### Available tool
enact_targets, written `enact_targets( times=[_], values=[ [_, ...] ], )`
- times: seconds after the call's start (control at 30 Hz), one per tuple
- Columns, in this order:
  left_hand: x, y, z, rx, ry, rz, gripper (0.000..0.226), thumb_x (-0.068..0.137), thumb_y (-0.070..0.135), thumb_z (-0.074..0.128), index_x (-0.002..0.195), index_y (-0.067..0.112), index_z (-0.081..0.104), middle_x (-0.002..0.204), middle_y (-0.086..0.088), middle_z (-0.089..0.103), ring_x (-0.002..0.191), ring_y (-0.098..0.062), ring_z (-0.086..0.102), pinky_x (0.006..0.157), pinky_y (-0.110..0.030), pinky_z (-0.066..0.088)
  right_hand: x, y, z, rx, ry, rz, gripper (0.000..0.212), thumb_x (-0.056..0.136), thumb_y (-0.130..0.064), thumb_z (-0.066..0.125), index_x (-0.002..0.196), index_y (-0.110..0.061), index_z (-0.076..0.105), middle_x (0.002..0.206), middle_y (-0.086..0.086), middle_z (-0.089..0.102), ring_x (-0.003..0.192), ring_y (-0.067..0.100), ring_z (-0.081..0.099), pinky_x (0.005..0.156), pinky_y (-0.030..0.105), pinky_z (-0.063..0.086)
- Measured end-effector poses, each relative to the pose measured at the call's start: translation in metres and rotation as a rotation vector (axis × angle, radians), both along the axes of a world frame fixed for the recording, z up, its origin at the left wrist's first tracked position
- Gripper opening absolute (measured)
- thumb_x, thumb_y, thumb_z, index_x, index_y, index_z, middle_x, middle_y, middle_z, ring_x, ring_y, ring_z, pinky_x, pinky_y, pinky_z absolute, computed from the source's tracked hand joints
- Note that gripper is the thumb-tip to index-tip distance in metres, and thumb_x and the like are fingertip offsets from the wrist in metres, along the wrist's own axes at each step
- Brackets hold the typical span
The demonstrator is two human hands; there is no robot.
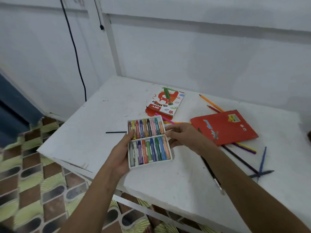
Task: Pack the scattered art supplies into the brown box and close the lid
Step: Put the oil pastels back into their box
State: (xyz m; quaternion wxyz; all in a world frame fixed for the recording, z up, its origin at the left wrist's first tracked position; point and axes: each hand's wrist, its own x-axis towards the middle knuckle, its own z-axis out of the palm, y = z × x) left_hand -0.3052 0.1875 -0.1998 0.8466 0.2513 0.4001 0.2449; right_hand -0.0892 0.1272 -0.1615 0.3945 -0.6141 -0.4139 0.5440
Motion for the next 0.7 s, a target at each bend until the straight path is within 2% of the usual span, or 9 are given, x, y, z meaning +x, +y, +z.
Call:
enact_targets(
  times=[0.07,0.13,0.2,0.3,0.37,0.4,0.47,0.57,0.7],
  values=[
    [-0.002,0.005,-0.002,-0.002,-0.005,0.030,0.049,0.088,0.046,0.059,0.129,0.017,0.058,0.123,-0.017,0.063,0.108,-0.035,0.064,0.088,-0.051,0.053,0.007,0.016,0.002,0.020,-0.133,0.070,0.023,0.092,-0.011,0.057,0.113,-0.007,0.065,0.098,0.011,0.070,0.074,0.018,0.067,0.068,0.029,0.058],
    [-0.007,0.012,-0.005,-0.003,0.031,0.054,0.047,0.089,0.045,0.059,0.127,0.018,0.060,0.120,-0.017,0.065,0.099,-0.033,0.067,0.081,-0.050,0.056,0.019,0.035,0.004,0.092,-0.414,0.108,0.024,0.092,-0.013,0.057,0.115,-0.009,0.064,0.098,0.006,0.067,0.073,0.012,0.064,0.070,0.028,0.058],
    [-0.013,0.020,-0.007,-0.005,0.066,0.052,0.048,0.088,0.044,0.061,0.127,0.017,0.060,0.120,-0.018,0.065,0.098,-0.034,0.067,0.081,-0.051,0.055,0.037,0.060,0.004,0.220,-0.695,0.093,0.027,0.090,-0.011,0.059,0.117,-0.011,0.063,0.103,0.003,0.065,0.076,0.006,0.059,0.078,0.024,0.054],
    [-0.020,0.032,-0.009,0.008,0.106,0.046,0.047,0.088,0.042,0.060,0.126,0.015,0.061,0.118,-0.020,0.065,0.094,-0.035,0.068,0.081,-0.052,0.055,0.067,0.107,0.004,0.267,-0.975,0.211,0.055,0.078,-0.002,0.066,0.130,-0.012,0.054,0.125,0.012,0.054,0.100,0.016,0.054,0.087,0.015,0.040],
    [-0.025,0.039,-0.009,0.027,0.135,0.033,0.043,0.090,0.040,0.059,0.124,0.016,0.062,0.114,-0.020,0.067,0.089,-0.033,0.070,0.077,-0.049,0.056,0.081,0.137,0.004,0.152,-1.238,0.417,0.081,0.072,-0.005,0.072,0.144,-0.017,0.036,0.146,0.012,0.032,0.127,0.029,0.036,0.101,0.030,0.038],
    [-0.027,0.042,-0.009,0.036,0.140,0.020,0.041,0.090,0.040,0.058,0.124,0.017,0.061,0.114,-0.019,0.067,0.089,-0.033,0.070,0.078,-0.049,0.056,0.084,0.149,0.005,0.079,-1.379,0.516,0.093,0.070,-0.007,0.075,0.148,-0.020,0.025,0.153,0.011,0.018,0.135,0.032,0.025,0.104,0.038,0.037],
    [-0.031,0.047,-0.010,0.036,0.142,-0.017,0.041,0.091,0.040,0.057,0.125,0.018,0.061,0.117,-0.019,0.066,0.094,-0.034,0.068,0.086,-0.053,0.052,0.084,0.168,0.010,0.003,-1.587,0.675,0.114,0.066,-0.009,0.079,0.151,-0.026,0.005,0.158,0.006,-0.005,0.142,0.032,0.008,0.107,0.046,0.035],
    [-0.033,0.051,-0.007,0.051,0.161,-0.019,0.036,0.093,0.037,0.054,0.122,0.016,0.062,0.114,-0.018,0.067,0.088,-0.031,0.069,0.084,-0.050,0.054,0.076,0.187,0.011,-0.015,-1.706,0.851,0.130,0.063,-0.010,0.083,0.149,-0.029,-0.013,0.157,0.001,-0.019,0.144,0.031,-0.002,0.110,0.049,0.031],
    [-0.035,0.053,-0.007,0.066,0.167,-0.035,0.036,0.094,0.034,0.054,0.122,0.015,0.062,0.114,-0.019,0.067,0.083,-0.030,0.070,0.080,-0.047,0.055,0.063,0.196,0.003,-0.016,-1.730,1.038,0.136,0.060,-0.009,0.085,0.147,-0.032,-0.017,0.158,-0.002,-0.014,0.144,0.029,0.008,0.108,0.049,0.035]
  ],
)
